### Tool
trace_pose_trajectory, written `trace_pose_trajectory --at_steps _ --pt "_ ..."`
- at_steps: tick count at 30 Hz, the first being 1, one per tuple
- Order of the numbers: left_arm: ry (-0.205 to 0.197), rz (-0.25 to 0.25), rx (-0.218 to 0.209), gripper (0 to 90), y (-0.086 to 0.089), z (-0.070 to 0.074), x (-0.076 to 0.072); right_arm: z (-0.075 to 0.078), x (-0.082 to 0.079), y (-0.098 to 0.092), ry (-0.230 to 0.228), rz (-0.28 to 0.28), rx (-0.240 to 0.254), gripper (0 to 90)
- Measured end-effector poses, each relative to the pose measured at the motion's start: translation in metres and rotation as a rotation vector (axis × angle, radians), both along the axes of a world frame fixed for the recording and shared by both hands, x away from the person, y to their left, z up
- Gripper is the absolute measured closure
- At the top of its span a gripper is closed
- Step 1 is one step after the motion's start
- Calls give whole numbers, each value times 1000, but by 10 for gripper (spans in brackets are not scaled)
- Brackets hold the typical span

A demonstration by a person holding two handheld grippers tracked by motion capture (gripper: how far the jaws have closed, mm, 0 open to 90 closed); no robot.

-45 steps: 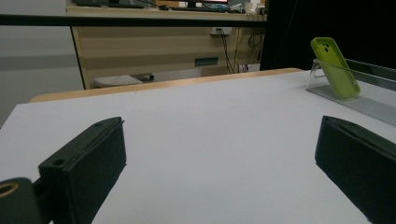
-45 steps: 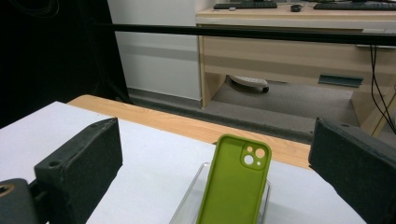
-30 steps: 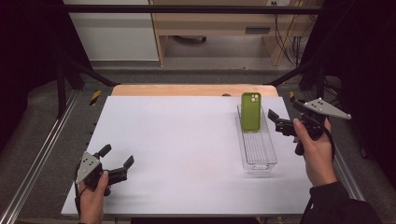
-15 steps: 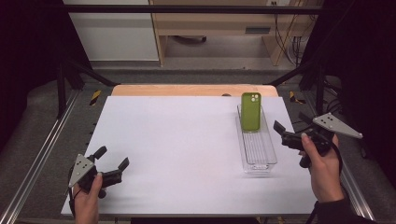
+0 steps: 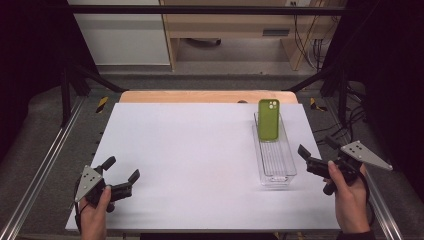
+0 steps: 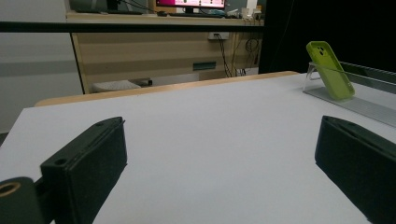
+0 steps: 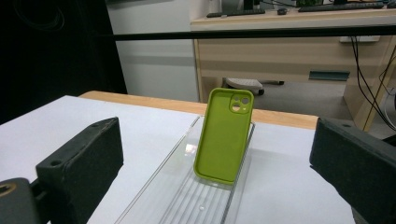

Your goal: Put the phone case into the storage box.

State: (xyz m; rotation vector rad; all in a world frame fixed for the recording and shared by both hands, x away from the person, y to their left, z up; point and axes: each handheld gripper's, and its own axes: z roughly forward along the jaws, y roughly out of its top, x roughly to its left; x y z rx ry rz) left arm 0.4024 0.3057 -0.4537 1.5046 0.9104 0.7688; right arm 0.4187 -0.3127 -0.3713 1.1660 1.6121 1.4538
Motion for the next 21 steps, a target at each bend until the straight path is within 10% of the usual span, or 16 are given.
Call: trace_pose_trajectory --at_steps 21 --pt "-10 -28 -2 17 -4 1 -3 -44 -13 0 -49 30 -19 29"
